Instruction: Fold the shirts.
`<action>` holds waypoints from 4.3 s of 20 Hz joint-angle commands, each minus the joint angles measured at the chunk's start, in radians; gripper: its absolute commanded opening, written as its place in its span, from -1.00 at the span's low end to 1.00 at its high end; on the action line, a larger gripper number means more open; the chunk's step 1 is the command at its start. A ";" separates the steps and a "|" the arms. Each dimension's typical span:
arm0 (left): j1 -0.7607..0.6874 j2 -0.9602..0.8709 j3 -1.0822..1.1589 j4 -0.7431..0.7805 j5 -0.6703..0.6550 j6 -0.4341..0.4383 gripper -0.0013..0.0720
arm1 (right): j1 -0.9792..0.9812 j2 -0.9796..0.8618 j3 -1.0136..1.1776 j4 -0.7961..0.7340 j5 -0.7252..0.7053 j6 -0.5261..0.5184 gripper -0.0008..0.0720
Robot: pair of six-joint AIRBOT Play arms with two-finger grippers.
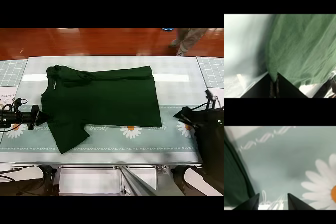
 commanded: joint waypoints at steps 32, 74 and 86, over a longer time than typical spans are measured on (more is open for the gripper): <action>-0.037 0.708 0.771 -0.471 0.007 -0.059 -0.91 | 0.379 0.349 1.172 -0.211 0.215 0.224 -0.91; -0.486 -0.391 0.985 0.278 0.335 -0.355 -0.91 | 0.381 -0.897 1.337 -0.071 -0.063 0.145 -0.91; -0.453 -0.322 0.837 0.368 -0.034 -0.219 -0.91 | 0.328 -0.881 1.279 -0.096 0.322 0.100 -0.91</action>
